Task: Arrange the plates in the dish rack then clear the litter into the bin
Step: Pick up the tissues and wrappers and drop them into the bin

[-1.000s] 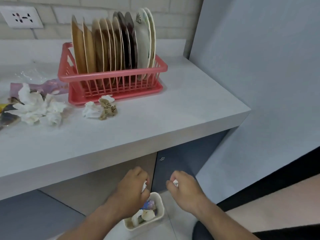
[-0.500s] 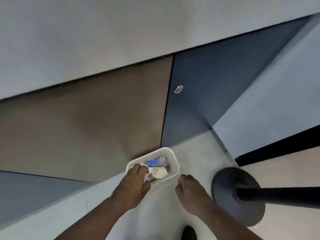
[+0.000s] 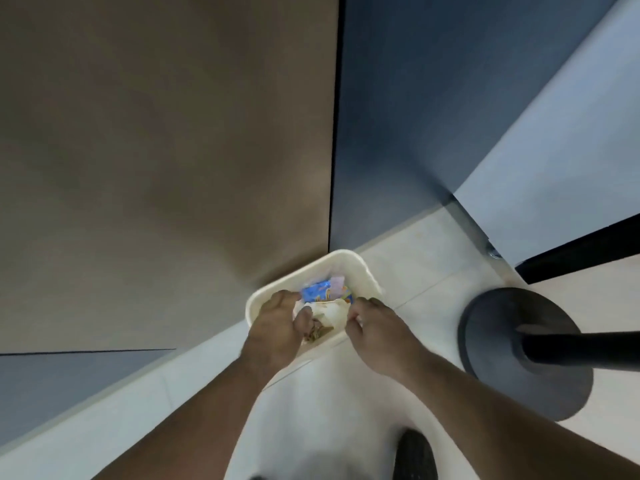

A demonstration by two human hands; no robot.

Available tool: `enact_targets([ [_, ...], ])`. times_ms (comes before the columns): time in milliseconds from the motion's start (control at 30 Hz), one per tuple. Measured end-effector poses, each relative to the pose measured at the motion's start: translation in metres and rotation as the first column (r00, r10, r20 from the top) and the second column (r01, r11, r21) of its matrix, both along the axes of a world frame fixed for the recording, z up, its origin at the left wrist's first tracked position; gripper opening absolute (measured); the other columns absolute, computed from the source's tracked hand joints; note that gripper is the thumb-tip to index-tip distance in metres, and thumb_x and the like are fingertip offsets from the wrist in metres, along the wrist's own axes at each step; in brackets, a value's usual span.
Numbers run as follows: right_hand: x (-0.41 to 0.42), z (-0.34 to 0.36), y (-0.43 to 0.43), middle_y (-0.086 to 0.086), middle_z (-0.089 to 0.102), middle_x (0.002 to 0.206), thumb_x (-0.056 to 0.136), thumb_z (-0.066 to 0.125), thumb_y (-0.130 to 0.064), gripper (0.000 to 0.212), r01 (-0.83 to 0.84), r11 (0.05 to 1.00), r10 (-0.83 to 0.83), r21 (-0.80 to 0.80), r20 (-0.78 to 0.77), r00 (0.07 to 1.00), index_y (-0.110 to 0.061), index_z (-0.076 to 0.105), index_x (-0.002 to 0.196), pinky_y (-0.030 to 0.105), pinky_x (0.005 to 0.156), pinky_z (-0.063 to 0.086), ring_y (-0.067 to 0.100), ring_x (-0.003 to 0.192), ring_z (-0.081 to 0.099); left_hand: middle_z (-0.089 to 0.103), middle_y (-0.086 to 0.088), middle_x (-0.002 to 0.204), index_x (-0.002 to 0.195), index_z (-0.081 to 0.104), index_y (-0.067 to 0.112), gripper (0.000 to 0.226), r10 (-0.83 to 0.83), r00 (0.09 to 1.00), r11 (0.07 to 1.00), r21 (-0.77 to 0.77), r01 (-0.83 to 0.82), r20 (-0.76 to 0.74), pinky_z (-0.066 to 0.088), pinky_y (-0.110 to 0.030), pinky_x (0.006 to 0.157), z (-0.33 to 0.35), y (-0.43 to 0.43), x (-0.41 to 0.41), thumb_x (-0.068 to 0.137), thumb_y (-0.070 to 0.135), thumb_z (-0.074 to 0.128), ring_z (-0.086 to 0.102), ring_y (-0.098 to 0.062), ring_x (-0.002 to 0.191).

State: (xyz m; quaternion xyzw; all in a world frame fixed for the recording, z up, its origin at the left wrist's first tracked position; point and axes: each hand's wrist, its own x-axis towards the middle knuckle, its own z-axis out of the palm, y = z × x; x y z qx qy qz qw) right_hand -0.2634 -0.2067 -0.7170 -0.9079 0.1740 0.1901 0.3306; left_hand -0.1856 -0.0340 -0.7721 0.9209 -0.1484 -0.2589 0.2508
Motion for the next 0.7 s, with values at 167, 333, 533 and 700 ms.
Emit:
enact_targets([
  [167,0.034,-0.027,0.016,0.012,0.056,0.120,0.097,0.043,-0.028,0.027,-0.032,0.999,0.032,0.008,0.000,0.999,-0.011,0.056,0.114,0.037,0.092,0.045,0.030,0.109,0.053,0.062,0.007,0.111,0.112,0.065,0.022,0.043,-0.095,0.978,0.995,0.027,0.092,0.186,0.047,-0.030,0.087,0.023,0.022,-0.002,0.092,0.049,0.036,0.057,-0.015,0.104],
  [333,0.053,-0.041,0.020,0.009,0.037,0.146,0.098,0.044,-0.034,0.048,0.022,0.999,-0.020,0.048,-0.034,0.999,-0.019,0.036,0.143,0.039,0.105,0.036,0.031,0.126,0.043,0.062,0.010,0.115,0.116,0.063,0.022,0.030,-0.078,0.968,0.997,0.018,0.076,0.239,0.045,-0.027,0.088,0.039,0.021,0.000,0.096,0.040,0.048,0.056,-0.014,0.107],
  [533,0.026,-0.011,0.002,0.006,0.045,0.146,0.100,0.041,-0.027,0.044,-0.009,0.999,0.008,0.043,0.018,1.000,-0.013,0.044,0.141,0.031,0.111,0.030,0.023,0.134,0.039,0.062,0.011,0.120,0.120,0.062,0.024,0.032,-0.060,0.978,0.998,-0.005,0.063,0.199,0.046,-0.027,0.090,0.069,0.014,-0.005,0.095,0.040,0.049,0.057,-0.013,0.109],
  [700,0.007,0.062,-0.005,0.004,0.054,0.132,0.099,0.043,-0.028,0.034,-0.051,0.998,0.052,-0.035,0.041,0.998,-0.018,0.054,0.129,0.031,0.096,0.040,0.025,0.120,0.047,0.060,0.010,0.120,0.119,0.060,0.027,0.032,-0.095,0.980,0.995,0.020,0.093,0.175,0.047,-0.032,0.088,0.128,0.007,-0.008,0.096,0.043,0.045,0.054,-0.015,0.110],
])
